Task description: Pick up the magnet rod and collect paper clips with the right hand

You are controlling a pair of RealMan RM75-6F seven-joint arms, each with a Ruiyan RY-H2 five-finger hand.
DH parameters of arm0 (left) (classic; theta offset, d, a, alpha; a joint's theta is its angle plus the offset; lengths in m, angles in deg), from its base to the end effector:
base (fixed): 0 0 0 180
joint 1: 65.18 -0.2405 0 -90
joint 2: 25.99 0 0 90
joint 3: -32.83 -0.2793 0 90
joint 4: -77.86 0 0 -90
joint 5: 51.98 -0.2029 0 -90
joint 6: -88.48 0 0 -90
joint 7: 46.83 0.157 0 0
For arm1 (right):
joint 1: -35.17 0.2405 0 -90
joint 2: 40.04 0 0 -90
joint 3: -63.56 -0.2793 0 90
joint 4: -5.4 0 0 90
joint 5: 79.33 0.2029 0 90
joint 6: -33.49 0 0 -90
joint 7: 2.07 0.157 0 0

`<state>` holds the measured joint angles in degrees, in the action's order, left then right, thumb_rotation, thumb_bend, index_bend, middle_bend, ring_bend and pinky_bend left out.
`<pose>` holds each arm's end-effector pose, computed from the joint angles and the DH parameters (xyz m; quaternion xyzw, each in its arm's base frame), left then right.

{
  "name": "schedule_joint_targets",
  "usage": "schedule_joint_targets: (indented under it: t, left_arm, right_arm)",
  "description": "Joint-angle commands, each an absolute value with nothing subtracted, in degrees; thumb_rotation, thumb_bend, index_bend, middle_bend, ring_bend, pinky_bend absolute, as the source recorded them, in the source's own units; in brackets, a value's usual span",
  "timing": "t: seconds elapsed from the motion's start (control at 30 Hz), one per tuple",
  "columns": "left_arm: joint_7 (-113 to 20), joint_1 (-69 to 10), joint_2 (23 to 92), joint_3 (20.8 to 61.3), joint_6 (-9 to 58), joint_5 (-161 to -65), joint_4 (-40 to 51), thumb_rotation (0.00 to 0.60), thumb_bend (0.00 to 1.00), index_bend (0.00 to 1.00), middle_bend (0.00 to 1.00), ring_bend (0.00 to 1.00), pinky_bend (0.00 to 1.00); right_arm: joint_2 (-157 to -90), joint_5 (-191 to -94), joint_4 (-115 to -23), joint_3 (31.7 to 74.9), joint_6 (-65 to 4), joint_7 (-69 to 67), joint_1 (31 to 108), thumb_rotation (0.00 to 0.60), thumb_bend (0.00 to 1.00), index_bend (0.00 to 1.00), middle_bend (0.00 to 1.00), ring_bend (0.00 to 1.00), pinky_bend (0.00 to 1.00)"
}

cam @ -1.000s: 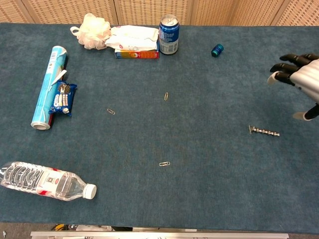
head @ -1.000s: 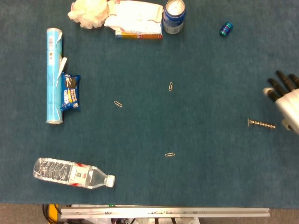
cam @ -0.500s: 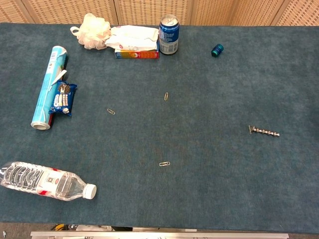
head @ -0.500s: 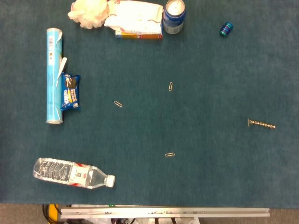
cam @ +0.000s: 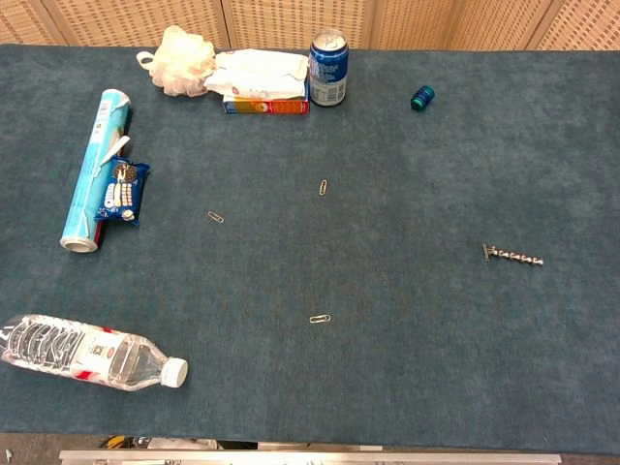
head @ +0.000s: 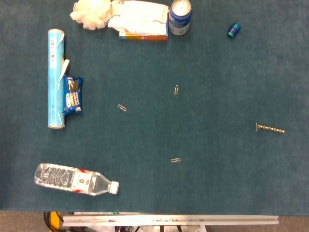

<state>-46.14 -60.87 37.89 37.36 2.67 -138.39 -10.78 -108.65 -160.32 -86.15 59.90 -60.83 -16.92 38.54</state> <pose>-0.3387 0.1987 0.1895 -0.5987 -0.3524 -0.3777 0.6122 -0.3338 -0.1865 0.1805 0.5588 -0.3108 0.3455 0.6868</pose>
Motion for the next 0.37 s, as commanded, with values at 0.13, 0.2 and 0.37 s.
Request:
schedule_joint_targets:
  t: [0.13, 0.2, 0.37]
  left_arm:
    - [-45.7, -59.5, 38.5, 37.0, 5.4, -137.4, -10.8, 0.600, 0.30, 0.49, 0.44, 0.42, 0.65]
    - [-45.1, -58.9, 38.6, 37.1, 6.4, -137.0, -10.8, 0.600, 0.30, 0.49, 0.44, 0.42, 0.65]
    - [-44.1, -58.1, 39.0, 36.9, 7.3, -137.1, -10.9, 0.600, 0.30, 0.50, 0.44, 0.42, 0.65]
  right_arm:
    - [-108.8, -160.5, -85.0, 59.3, -60.3, -13.9, 38.1, 0.600, 0.06, 0.30, 0.20, 0.08, 0.19]
    - [-108.5, -160.1, -84.7, 59.1, -59.3, -12.9, 38.1, 0.600, 0.06, 0.30, 0.20, 0.08, 0.19]
    - [-108.1, -160.9, -84.5, 59.3, -58.4, -11.1, 37.9, 0.600, 0.06, 0.30, 0.20, 0.08, 0.19]
